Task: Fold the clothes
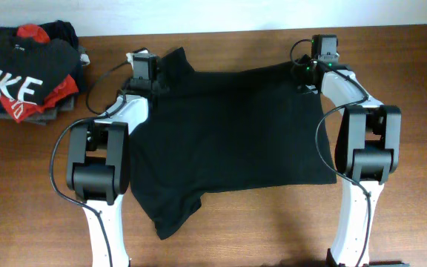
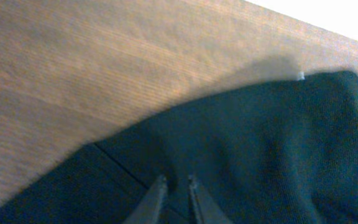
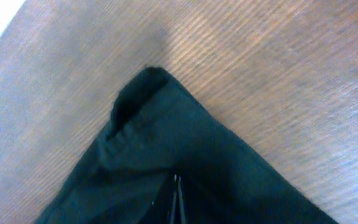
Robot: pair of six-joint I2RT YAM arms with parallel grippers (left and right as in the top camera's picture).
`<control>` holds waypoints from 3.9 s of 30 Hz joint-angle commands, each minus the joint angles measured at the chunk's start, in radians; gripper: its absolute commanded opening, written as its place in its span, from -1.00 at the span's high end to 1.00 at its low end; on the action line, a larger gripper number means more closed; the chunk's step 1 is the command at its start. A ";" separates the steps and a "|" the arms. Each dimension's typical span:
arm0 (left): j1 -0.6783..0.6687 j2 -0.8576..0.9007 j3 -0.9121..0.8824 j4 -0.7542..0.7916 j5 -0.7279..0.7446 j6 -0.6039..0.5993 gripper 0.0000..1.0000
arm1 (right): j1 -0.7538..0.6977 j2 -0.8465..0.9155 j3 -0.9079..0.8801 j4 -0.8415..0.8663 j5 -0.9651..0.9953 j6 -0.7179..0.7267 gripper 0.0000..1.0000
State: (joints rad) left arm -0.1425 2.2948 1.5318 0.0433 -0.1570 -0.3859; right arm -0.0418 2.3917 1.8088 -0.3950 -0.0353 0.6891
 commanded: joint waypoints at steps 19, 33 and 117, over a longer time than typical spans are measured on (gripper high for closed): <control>0.010 -0.071 0.520 -0.989 0.048 0.024 -0.69 | -0.023 -0.452 0.112 -0.626 0.009 -0.311 -0.76; 0.010 0.006 0.440 -1.248 0.128 0.024 0.15 | -0.023 -0.434 -0.253 -0.825 -0.052 -0.393 0.59; 0.032 0.002 0.547 -1.020 0.281 0.043 0.19 | 0.054 -0.833 -0.685 -0.558 -0.197 -0.135 0.49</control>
State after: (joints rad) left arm -0.1146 2.3150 2.0762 -0.9707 0.1062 -0.3515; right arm -0.0193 1.5433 1.1351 -0.9493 -0.2371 0.5705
